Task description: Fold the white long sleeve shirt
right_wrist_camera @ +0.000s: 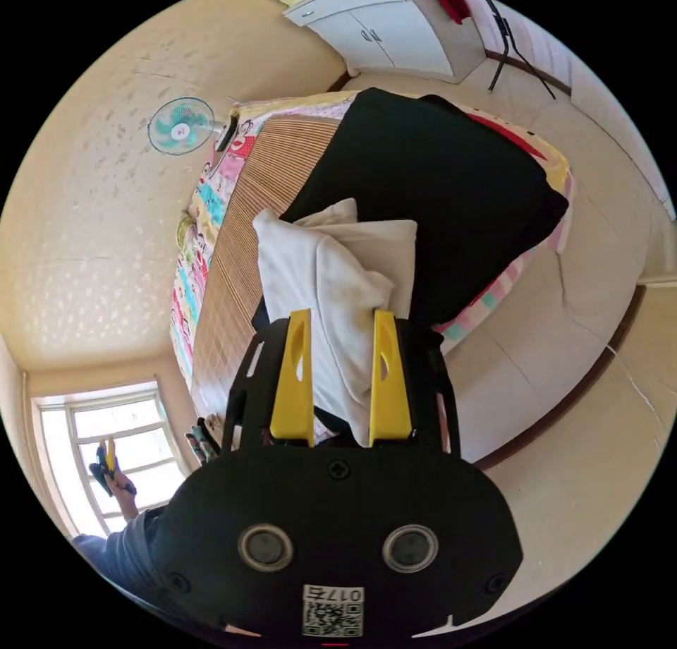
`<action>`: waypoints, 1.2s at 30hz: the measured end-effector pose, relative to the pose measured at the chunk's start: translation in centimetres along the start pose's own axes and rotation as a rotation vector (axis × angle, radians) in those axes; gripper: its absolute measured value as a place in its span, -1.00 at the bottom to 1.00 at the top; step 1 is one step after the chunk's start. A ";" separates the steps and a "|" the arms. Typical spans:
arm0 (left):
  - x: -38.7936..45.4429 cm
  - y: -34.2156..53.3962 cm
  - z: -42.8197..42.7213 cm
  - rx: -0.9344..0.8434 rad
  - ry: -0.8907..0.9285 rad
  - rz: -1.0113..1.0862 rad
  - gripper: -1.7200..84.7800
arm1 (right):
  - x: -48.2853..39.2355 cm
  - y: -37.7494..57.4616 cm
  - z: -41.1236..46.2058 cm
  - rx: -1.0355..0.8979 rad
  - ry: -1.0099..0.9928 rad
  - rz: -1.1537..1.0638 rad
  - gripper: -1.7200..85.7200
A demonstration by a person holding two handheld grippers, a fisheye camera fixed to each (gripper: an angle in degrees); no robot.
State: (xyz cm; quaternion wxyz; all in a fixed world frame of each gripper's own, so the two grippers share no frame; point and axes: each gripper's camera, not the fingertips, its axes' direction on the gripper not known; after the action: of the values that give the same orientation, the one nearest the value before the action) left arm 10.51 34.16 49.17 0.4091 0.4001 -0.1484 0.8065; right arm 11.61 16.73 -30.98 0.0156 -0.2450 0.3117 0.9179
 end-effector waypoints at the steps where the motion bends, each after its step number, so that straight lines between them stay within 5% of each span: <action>1: 0.1 -0.5 0.9 -0.034 0.015 0.011 -0.76 | 0.6 -0.4 0.8 -0.017 -0.033 0.023 -0.70; 6: 3.1 -2.5 10.7 -0.279 0.154 0.117 -0.70 | -0.6 0.4 0.5 -0.010 0.060 0.026 -0.80; 14: 6.4 -0.5 22.5 -0.510 0.374 0.136 -0.68 | -5.3 5.4 3.1 -0.254 -0.499 -0.393 -0.89; 22: 4.8 1.6 36.4 -0.790 0.420 -0.027 -0.48 | -8.4 7.7 6.5 -0.444 -0.722 -0.518 -0.91; 27: 5.7 0.5 42.5 -0.812 0.265 0.192 -0.46 | -10.1 9.8 7.6 -0.528 -0.744 -0.594 -0.92; 31: 5.5 1.4 42.6 -0.852 0.154 0.211 -0.83 | -11.3 12.3 7.0 -0.560 -0.853 -0.671 -0.93; 33: 5.3 1.2 37.7 -0.643 0.271 0.262 -0.85 | -11.6 13.2 6.4 -0.566 -0.965 -0.683 -0.93; 36: 4.0 0.8 32.8 -0.599 0.496 0.233 -0.86 | -12.8 14.7 5.0 -0.617 -1.165 -0.723 -0.93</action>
State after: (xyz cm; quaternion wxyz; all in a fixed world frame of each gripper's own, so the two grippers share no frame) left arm 25.70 17.20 73.13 0.4370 0.0370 -0.3178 0.8406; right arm 17.98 9.38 -13.40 0.4092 0.2002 -0.1183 0.8823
